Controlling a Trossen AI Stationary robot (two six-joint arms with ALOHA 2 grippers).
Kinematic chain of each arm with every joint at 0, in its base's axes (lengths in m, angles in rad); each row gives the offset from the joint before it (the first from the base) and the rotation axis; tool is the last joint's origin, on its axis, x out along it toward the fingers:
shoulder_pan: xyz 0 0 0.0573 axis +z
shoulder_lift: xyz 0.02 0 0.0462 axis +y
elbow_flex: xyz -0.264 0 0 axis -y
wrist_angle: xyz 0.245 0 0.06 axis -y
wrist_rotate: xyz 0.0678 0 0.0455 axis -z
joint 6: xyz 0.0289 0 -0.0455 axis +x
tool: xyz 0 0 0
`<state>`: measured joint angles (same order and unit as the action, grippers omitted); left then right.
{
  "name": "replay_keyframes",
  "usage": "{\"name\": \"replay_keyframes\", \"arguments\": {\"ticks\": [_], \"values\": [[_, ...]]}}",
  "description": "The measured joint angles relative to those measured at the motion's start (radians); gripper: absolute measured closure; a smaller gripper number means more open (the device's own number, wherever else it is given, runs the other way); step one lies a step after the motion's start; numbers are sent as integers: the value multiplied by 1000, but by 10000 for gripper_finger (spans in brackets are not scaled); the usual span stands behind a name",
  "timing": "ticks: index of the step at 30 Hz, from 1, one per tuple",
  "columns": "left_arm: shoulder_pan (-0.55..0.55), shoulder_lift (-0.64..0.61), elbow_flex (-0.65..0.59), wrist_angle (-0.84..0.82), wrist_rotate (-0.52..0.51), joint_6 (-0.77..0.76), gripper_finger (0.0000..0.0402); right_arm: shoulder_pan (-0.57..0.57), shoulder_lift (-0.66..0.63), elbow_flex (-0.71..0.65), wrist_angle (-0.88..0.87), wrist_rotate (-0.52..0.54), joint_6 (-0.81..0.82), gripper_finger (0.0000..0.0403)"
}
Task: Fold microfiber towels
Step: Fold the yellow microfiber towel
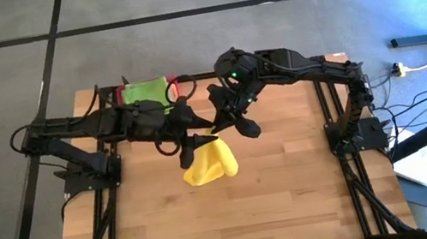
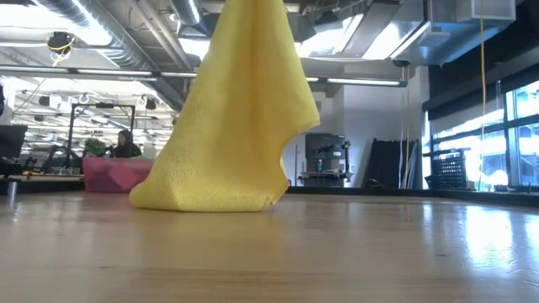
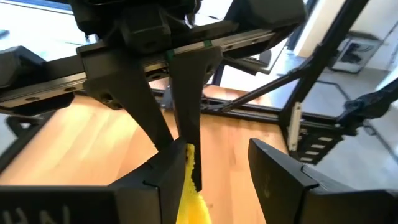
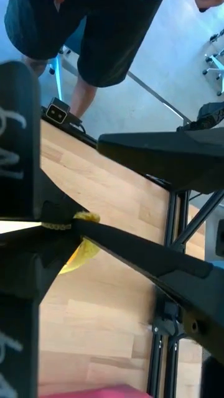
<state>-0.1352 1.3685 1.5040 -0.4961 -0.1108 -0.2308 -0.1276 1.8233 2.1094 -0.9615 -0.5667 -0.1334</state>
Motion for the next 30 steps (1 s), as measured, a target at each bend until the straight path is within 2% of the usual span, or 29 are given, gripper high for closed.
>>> {"name": "replay_keyframes", "arguments": {"ticks": [12,18,21,30], "values": [[2,0,1,-55,-84,30,236,-2,0,-1,2,-37,-8,395],[4,1,-3,-85,-197,-1,237,-3,0,1,32,-54,-28,395],[9,7,-5,-100,-210,-25,239,-2,-3,3,32,-55,-29,395],[23,5,-5,-97,-207,-104,305,0,-4,3,47,-67,-29,395]]}}
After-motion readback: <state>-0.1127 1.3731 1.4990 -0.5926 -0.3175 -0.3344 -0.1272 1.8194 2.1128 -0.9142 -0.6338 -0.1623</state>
